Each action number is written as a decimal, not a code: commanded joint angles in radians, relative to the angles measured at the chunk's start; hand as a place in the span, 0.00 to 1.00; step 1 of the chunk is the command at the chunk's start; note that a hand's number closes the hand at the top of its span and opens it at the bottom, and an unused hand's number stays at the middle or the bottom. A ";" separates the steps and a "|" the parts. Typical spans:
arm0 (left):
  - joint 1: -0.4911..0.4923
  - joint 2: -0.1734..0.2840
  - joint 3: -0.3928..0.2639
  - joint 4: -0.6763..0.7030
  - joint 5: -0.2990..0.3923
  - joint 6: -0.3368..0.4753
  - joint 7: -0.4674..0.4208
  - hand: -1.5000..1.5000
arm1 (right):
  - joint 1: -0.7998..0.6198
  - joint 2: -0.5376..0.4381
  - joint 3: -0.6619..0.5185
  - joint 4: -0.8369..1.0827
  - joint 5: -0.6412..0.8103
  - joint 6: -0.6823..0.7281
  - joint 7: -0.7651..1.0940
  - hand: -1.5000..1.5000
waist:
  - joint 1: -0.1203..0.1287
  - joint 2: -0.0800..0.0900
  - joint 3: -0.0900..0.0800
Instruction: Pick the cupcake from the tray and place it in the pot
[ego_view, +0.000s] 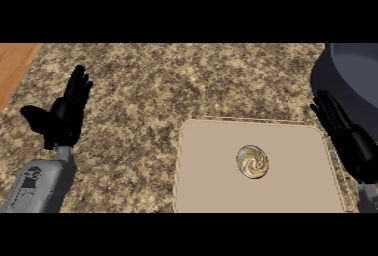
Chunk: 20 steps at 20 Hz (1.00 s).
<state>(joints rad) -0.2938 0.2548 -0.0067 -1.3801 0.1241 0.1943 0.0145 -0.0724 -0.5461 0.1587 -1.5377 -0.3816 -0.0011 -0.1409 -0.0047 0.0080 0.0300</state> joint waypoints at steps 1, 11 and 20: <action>0.043 0.034 0.016 -0.047 -0.001 -0.022 0.012 0.50 | -0.054 -0.017 -0.072 0.061 -0.047 0.068 -0.006 1.00 | 0.013 -0.008 -0.029; 0.072 0.035 0.032 -0.188 0.042 -0.012 0.153 0.50 | -0.234 0.093 -0.065 0.492 0.279 -0.078 -0.478 0.00 | 0.036 -0.002 -0.027; 0.150 0.033 0.088 -0.163 0.055 -0.058 0.077 0.50 | -0.212 -0.024 -0.054 0.271 0.284 0.123 -0.424 0.00 | 0.003 -0.010 -0.032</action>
<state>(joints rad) -0.2092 0.2853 0.0471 -1.5896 0.1540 0.1905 0.1893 -0.2845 -0.5494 0.0678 -1.1671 -0.1276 0.0943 -0.6577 0.0060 -0.0003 0.0005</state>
